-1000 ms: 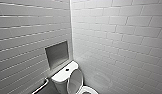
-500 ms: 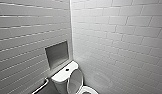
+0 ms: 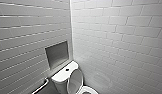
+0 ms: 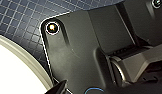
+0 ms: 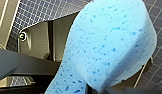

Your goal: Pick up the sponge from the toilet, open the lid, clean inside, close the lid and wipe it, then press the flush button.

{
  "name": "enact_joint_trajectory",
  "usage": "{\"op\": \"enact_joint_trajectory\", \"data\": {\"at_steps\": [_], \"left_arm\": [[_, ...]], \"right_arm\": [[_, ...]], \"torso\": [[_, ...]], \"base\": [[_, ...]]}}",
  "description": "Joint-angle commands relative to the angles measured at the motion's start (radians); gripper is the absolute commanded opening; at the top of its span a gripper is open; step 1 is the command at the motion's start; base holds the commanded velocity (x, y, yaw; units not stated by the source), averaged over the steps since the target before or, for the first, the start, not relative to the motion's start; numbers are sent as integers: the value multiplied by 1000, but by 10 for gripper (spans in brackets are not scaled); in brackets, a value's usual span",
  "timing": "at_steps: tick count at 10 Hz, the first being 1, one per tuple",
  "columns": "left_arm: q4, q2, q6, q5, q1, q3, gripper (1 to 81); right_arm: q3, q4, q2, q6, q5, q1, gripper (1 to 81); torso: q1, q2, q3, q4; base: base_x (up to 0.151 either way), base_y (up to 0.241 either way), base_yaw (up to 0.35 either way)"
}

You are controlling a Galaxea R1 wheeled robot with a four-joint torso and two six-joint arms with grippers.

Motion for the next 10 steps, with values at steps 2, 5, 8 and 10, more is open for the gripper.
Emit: {"op": "enact_joint_trajectory", "data": {"at_steps": [2, 5, 8, 10], "left_arm": [[-14, -5, 4, 56, -42, -4, 811], [-15, -5, 4, 56, -42, -3, 811], [-11, -5, 4, 56, -41, 3, 811], [-9, -5, 4, 56, -41, 4, 811]], "right_arm": [[5, 0, 5, -7, -58, 37, 10], [5, 1, 7, -5, -59, 40, 10], [1, 3, 5, -2, -53, 39, 10], [4, 6, 5, -4, -47, 37, 10]], "torso": [[-2, -1, 0, 0], [-2, 0, 1, 0], [-2, 0, 0, 0], [-2, 0, 1, 0]], "base": [[75, 0, 0], [87, 0, 0], [102, 0, 0], [111, 0, 0]]}}
